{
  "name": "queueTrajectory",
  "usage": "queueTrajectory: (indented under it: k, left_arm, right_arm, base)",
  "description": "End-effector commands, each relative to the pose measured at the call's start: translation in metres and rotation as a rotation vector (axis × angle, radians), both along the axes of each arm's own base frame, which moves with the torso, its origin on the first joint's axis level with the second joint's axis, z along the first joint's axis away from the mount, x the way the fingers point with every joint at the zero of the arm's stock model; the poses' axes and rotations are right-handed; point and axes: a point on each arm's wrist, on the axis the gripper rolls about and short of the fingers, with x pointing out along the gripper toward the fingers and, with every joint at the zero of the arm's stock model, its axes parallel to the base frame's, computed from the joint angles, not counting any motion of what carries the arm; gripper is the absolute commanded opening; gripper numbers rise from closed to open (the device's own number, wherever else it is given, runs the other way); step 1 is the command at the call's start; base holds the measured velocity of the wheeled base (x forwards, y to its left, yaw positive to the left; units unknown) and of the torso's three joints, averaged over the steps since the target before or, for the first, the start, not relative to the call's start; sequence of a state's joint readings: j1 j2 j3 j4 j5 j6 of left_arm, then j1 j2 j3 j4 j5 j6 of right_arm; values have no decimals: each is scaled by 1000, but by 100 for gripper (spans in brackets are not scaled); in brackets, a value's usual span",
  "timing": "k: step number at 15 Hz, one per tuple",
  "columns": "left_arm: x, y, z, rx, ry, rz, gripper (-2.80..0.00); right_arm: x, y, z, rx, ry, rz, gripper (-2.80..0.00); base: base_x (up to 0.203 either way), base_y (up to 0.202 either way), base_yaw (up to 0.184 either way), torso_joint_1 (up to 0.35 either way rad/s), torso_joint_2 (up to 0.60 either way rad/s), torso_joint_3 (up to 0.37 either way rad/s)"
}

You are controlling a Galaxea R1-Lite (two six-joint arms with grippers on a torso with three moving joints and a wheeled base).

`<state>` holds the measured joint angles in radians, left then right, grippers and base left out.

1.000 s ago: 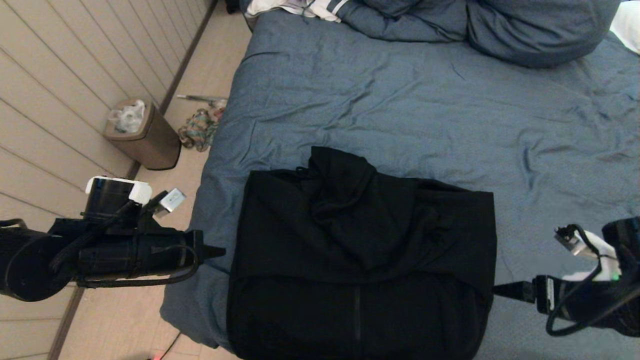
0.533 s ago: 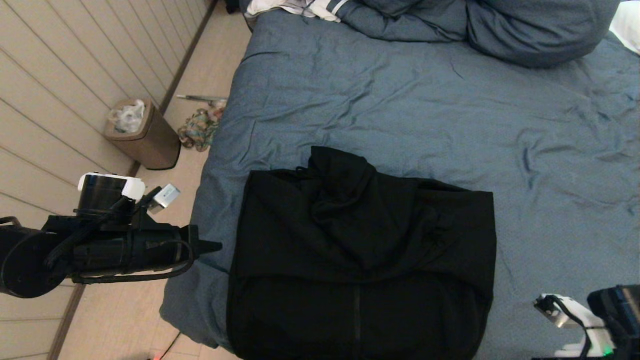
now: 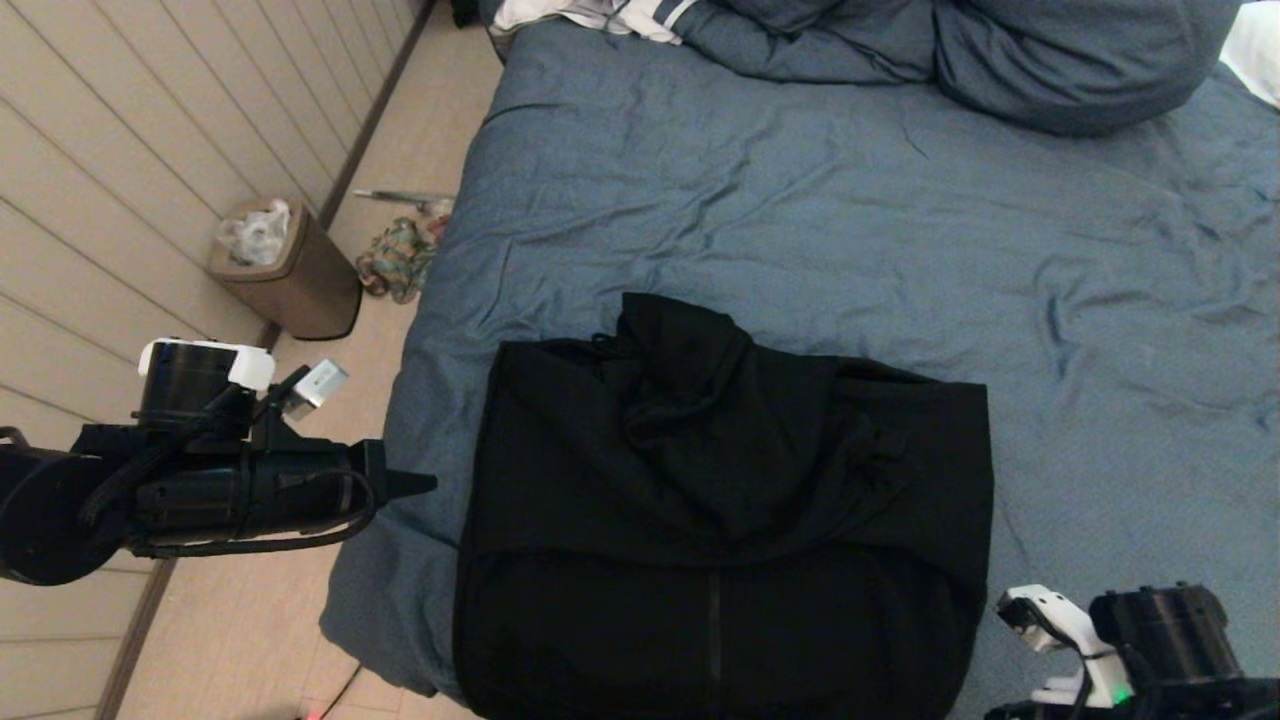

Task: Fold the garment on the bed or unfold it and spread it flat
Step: Fold the black sweatshirt

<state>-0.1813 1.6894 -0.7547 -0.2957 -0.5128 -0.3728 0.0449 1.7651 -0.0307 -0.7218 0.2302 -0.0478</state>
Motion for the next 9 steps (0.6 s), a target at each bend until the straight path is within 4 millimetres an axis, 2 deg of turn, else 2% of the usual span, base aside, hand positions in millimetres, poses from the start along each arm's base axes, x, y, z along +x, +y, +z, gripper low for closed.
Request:
queueTrajectory:
  k: [1,4,7,9]
  left_arm:
    - [-1,0,2,-4,-8,-1,-280]
    - [-3,1,3,-5,-10,-1,-280]
    - [-3,0,3,-6,-9,-2,-280]
    - [-3,0,3,-6,-8,-2,-280]
  right_arm:
    - [8,7,-19,-34,20,27,0]
    - [16,17,-19,-35,-56,40,0]
    - [27,16,-5,24,-189,-38,0]
    - [47,9,9,35,-298,-85,0]
  base:
    - [0,0,0,0,0,0]
    - [0,0,0,0,0,0]
    - [0,0,0,0,0,0]
    - [0,0,0,0,0,0]
